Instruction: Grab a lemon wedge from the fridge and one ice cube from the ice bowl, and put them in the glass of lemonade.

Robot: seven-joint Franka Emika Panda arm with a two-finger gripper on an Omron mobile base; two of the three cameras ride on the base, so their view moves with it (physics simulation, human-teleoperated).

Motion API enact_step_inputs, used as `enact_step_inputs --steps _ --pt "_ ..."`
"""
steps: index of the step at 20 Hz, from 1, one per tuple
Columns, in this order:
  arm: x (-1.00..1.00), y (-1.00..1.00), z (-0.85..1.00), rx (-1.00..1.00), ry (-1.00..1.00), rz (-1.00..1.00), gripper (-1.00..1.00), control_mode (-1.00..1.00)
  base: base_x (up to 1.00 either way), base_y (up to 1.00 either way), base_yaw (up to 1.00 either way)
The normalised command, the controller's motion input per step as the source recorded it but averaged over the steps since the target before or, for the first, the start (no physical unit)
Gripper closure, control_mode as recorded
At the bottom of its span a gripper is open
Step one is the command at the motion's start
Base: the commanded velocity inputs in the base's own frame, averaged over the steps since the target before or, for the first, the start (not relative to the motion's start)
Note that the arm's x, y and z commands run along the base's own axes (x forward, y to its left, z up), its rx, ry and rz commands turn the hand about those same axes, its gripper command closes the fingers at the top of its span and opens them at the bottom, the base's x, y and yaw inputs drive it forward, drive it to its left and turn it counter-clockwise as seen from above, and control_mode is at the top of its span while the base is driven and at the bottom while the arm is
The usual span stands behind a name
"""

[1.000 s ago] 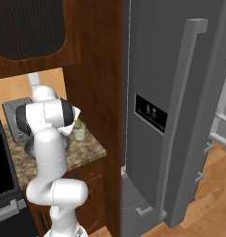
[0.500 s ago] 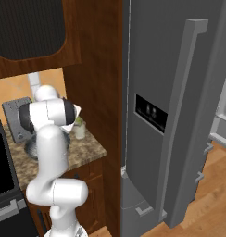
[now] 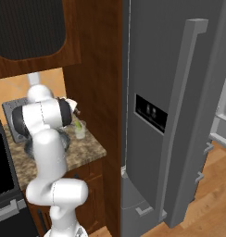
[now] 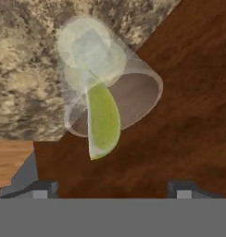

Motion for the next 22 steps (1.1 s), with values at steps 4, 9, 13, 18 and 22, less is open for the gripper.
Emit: enact_step_inputs --steps 4,9,13,18,22 --pt "-0.43 0.05 0.85 0.0 -0.02 0.0 -1.0 -1.0 0.0 0.0 0.0" --pt "-1.0 0.22 0.1 -0.03 0.0 0.03 -1.0 -1.0 0.0 0.0 0.0" --pt "-1.0 -0.07 -0.75 -0.17 -0.05 0.21 -1.0 -1.0 0.0 0.0 0.0" --pt "-1.0 -0.13 0.21 0.0 -0.23 0.21 -1.0 -1.0 0.0 0.0 0.0" --pt "-1.0 -0.22 0.88 0.07 -0.24 0.11 -1.0 -1.0 0.0 0.0 0.0"
